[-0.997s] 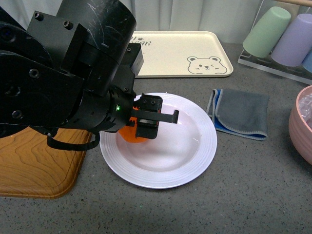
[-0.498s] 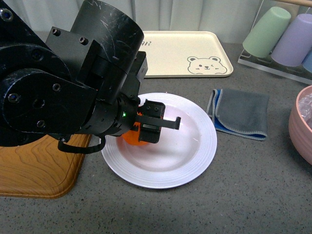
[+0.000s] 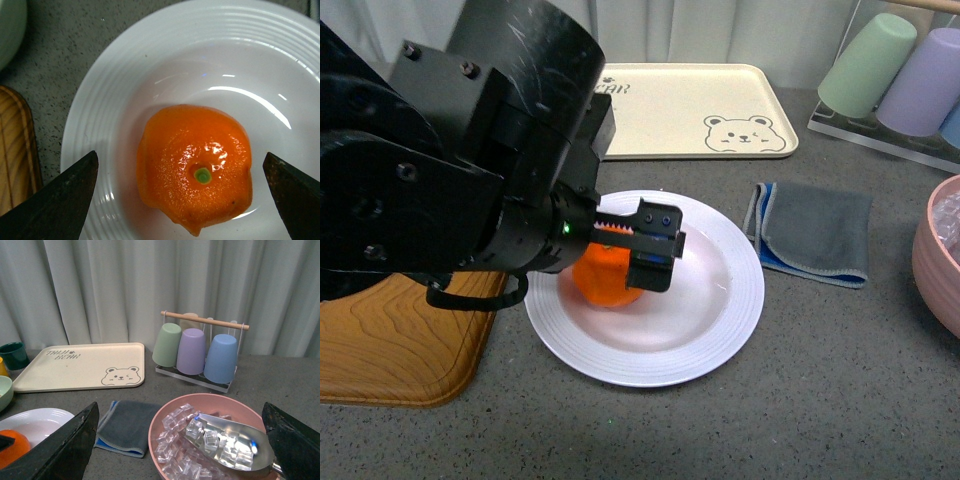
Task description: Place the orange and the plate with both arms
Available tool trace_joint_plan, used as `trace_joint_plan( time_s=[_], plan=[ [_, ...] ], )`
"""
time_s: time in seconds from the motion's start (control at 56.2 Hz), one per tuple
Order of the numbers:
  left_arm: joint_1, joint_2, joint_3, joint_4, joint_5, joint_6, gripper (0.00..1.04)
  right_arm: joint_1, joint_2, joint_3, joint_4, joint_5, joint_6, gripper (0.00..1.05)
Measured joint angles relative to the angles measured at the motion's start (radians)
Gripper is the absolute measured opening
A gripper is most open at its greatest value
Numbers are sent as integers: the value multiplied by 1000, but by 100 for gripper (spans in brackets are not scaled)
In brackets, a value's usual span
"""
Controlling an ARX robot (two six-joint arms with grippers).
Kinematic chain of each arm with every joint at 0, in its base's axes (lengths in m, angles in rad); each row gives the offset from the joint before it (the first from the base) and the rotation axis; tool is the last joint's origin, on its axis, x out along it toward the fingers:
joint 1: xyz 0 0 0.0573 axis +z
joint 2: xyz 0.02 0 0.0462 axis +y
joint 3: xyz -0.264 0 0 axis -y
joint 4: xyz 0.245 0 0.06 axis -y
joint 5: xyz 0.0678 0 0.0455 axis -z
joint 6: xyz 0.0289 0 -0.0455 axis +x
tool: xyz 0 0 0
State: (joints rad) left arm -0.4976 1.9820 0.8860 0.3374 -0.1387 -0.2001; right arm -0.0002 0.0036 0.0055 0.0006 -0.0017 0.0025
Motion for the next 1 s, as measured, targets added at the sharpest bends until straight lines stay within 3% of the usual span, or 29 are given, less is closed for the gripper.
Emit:
trace_joint_plan(
  time_s=[0.107, 0.16, 0.196, 0.285, 0.338, 0.641, 0.997],
  plan=[
    [-1, -52, -21, 55, -45, 13, 97, 0, 0, 0, 0, 0, 0, 95],
    [2, -34, -105, 375, -216, 77, 86, 0, 0, 0, 0, 0, 0, 95],
    [9, -29, -164, 537, -266, 104, 81, 0, 0, 0, 0, -2, 0, 95],
    [59, -51, -341, 895, -274, 153, 65, 0, 0, 0, 0, 1, 0, 95],
    [100, -117, -421, 1014, -248, 168, 54, 0, 0, 0, 0, 1, 0, 95],
    [241, -420, -676, 993, -114, 185, 4, 0, 0, 0, 0, 0, 0, 95],
    [350, -763, -820, 796, -7, 192, 4, 0, 0, 0, 0, 0, 0, 95]
  ],
)
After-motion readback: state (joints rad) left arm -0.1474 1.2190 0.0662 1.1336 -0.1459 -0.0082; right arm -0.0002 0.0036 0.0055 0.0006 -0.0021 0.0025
